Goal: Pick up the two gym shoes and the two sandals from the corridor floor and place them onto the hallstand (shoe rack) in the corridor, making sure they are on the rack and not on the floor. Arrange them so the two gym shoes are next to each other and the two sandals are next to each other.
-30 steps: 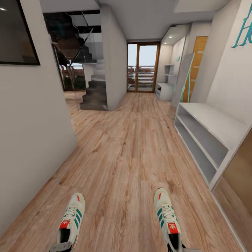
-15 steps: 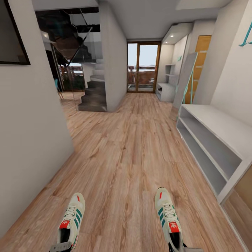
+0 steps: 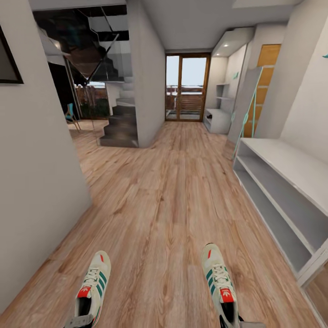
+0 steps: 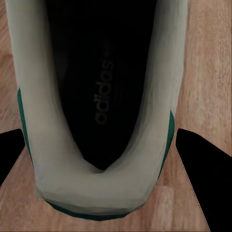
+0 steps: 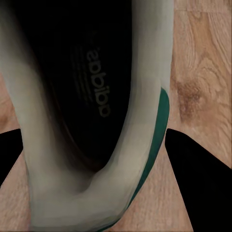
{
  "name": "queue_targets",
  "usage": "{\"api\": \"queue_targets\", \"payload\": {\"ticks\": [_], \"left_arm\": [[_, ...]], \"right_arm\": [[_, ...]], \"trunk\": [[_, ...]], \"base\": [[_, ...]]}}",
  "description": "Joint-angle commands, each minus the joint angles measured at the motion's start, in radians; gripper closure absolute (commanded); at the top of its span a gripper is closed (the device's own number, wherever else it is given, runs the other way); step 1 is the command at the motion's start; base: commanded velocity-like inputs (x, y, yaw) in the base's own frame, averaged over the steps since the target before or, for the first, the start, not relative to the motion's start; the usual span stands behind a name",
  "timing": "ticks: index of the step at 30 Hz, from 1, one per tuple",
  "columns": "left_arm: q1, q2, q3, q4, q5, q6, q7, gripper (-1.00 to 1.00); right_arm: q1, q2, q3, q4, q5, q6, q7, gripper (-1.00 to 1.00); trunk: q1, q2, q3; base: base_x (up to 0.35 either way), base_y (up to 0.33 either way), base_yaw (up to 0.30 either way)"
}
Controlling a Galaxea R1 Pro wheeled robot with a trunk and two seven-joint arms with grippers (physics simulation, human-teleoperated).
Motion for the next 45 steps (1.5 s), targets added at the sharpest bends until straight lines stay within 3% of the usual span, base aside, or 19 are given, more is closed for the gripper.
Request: {"api": "queue_targets", "payload": {"ticks": [1, 45], "left_arm": [[-0.001, 0.000, 0.009, 0.001, -0.010, -0.004, -0.005, 1.00], [-0.001, 0.000, 0.009, 0.007, -0.010, -0.005, -0.005, 1.00]], "right_arm": [[-0.001, 0.001, -0.009, 0.000, 0.003, -0.002, 0.010, 1.00], [-0.001, 0.002, -0.010, 0.004, 0.003, -0.003, 0.007, 1.00]], "trunk": [[0.000, 0.000, -0.001], [0.000, 0.000, -0.001]], "base": [[0.338, 0.000, 0.000], [0.339, 0.000, 0.000]]}}
